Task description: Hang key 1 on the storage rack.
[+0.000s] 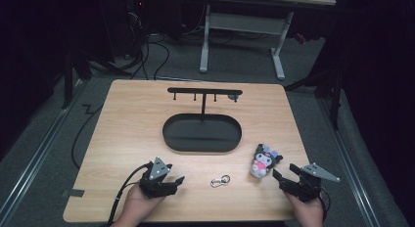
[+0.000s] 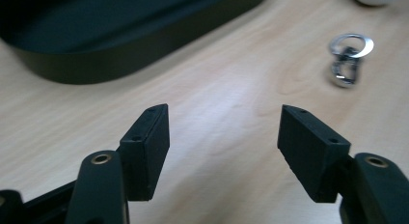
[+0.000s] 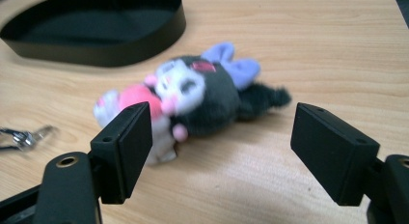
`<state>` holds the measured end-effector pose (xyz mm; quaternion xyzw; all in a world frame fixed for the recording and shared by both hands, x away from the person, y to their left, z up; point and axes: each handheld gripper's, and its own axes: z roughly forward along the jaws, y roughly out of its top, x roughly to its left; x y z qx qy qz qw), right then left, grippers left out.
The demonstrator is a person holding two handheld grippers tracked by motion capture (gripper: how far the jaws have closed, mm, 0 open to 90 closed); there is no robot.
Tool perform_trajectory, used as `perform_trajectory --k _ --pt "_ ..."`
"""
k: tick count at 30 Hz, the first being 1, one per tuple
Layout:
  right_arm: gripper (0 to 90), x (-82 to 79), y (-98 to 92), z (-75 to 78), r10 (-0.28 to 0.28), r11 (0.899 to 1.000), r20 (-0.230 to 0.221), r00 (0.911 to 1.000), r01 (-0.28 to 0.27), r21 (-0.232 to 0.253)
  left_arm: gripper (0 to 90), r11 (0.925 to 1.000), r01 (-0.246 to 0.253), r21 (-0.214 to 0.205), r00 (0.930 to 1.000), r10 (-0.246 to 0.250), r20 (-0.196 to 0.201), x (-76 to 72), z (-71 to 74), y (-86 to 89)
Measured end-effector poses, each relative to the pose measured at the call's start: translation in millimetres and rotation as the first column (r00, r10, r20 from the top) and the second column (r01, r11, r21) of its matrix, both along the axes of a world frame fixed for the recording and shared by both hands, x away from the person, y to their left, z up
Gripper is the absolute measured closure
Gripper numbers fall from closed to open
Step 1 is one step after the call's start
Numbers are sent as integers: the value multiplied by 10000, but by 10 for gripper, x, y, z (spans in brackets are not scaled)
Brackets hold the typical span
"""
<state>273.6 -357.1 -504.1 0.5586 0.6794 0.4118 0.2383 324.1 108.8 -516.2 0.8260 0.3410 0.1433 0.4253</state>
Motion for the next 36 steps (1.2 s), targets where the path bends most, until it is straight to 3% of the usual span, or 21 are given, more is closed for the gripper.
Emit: perform_trajectory --k 3,4,6,13,15,19,22,28,32,33,34,36 --pt "240 -12 42 -29 -85 9982 -33 10000 83 -589 361 10000 34 16 10000 -34 -54 15 -26 11" --pt "252 -14 50 -31 -126 9965 -17 9999 124 -829 359 9993 150 336 9998 -155 139 9 -52 -10" --pt "254 -24 52 -30 -185 9952 22 9998 187 -966 355 9991 199 364 9998 -201 52 20 -74 -28" --pt "259 -34 23 -40 -76 9957 79 9999 83 -925 342 9989 214 416 9998 -214 8 38 -92 -43" --pt "259 -24 10 -47 -64 9954 73 10000 71 -959 343 9991 55 410 9997 -65 228 33 -86 -40" --pt "265 -14 -11 -56 -80 9960 17 10000 81 -884 337 9992 22 398 9997 -32 250 33 -87 -46" --pt "306 -12 -48 -59 -32 9944 47 10000 37 -1058 354 9991 186 378 9996 -194 210 22 -101 -55" --pt "553 1 -133 -51 -84 9939 45 10000 88 -1101 371 9980 372 518 9987 -389 327 -19 -99 -71" --pt "833 43 -130 -42 -213 9901 -241 9995 178 -1390 366 9978 296 589 9984 -323 453 -54 -83 -31" --pt "833 43 -130 -42 -213 9901 -241 9995 178 -1390 366 9978 296 589 9984 -323 453 -54 -83 -31" --pt "897 91 -129 -32 -261 9905 -305 9992 218 -1357 366 9981 228 567 9986 -255 462 -74 -75 3" --pt "900 143 -128 -39 -275 9901 -433 9987 212 -1386 365 9982 164 585 9988 -191 449 -97 -72 40"
